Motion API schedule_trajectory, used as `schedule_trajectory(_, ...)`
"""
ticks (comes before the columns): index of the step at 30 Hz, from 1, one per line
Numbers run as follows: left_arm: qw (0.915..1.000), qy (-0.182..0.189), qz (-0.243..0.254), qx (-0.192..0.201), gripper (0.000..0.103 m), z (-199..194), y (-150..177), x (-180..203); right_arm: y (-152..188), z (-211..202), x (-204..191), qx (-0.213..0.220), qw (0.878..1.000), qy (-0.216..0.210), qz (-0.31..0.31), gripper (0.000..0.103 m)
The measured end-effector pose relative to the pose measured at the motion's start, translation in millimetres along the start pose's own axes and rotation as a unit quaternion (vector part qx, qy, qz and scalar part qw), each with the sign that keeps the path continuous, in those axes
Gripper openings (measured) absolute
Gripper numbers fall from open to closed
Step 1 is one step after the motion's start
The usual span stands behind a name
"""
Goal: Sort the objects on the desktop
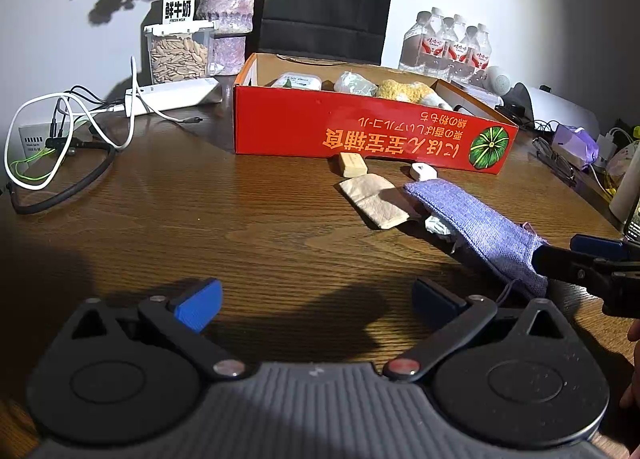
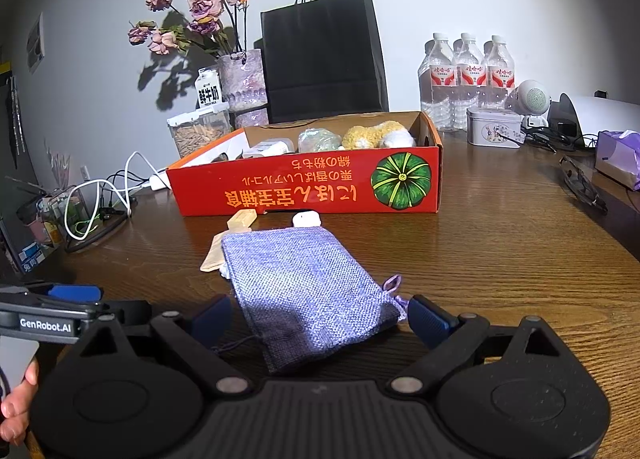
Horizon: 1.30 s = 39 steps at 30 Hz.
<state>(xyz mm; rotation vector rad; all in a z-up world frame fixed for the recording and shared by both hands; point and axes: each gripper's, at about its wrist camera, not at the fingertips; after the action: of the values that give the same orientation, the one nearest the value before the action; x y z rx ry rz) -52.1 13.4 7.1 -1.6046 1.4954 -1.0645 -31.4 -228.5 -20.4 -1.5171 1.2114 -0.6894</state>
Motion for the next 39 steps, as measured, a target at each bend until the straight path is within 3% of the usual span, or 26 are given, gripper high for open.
schedule_trajectory(10, 0.9999, 0.014, -0.004, -0.002, 0.103, 2.4, -2.9, -0.6, -2.4, -1.8, -1.2, 0.007, 1.0, 0.006, -0.001, 0.095)
schedule_trajectory(18, 0.9975, 0.033, 0.043, 0.045, 0.103, 31.8, -35.6, 1.2, -30.4, 16.1, 2.2, 0.02, 1.0, -0.005, -0.014, 0.094)
schedule_trajectory(22, 0.9956, 0.069, 0.043, 0.047, 0.103, 58.7, -50.5, 0.5, -42.1, 54.1, 0.4, -0.008, 0.999, -0.018, -0.034, 0.091)
schedule_trajectory(26, 0.995, 0.072, 0.055, 0.042, 0.103, 74.3, -56.1, 3.4, -39.4, 85.0, -1.5, -0.062, 0.996, -0.017, -0.058, 0.086)
schedule_trajectory(28, 0.9947, 0.077, 0.053, 0.042, 0.103, 77.2, -54.6, 3.1, -32.7, 93.4, -1.4, -0.09, 0.994, -0.009, -0.065, 0.079)
schedule_trajectory(31, 0.9953, 0.079, 0.046, 0.032, 0.103, 83.5, -51.2, 2.5, -27.5, 90.9, -1.6, -0.09, 0.993, -0.016, -0.071, 0.048)
schedule_trajectory(33, 0.9956, 0.078, 0.044, 0.026, 0.103, 86.1, -50.0, 2.5, -26.5, 86.4, -4.3, -0.086, 0.993, -0.024, -0.074, 0.01)
schedule_trajectory(34, 0.9959, 0.076, 0.043, 0.025, 0.103, 86.1, -49.7, 2.4, -26.9, 84.9, -5.1, -0.087, 0.993, -0.019, -0.072, 0.001)
schedule_trajectory(39, 0.9963, 0.072, 0.036, 0.029, 0.103, 79.6, -50.9, 3.7, -41.7, 57.1, 7.1, -0.042, 0.999, -0.02, -0.027, 0.002)
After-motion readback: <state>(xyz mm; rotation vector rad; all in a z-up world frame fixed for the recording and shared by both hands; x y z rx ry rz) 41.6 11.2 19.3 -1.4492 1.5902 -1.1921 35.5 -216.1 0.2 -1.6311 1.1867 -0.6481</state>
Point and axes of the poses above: each gripper's, at about its wrist camera, not at the fingertips, and z roughly the way its jaws point, x to its right, y to its underside, and after that the axes turned 13 degrees about x, right-handed
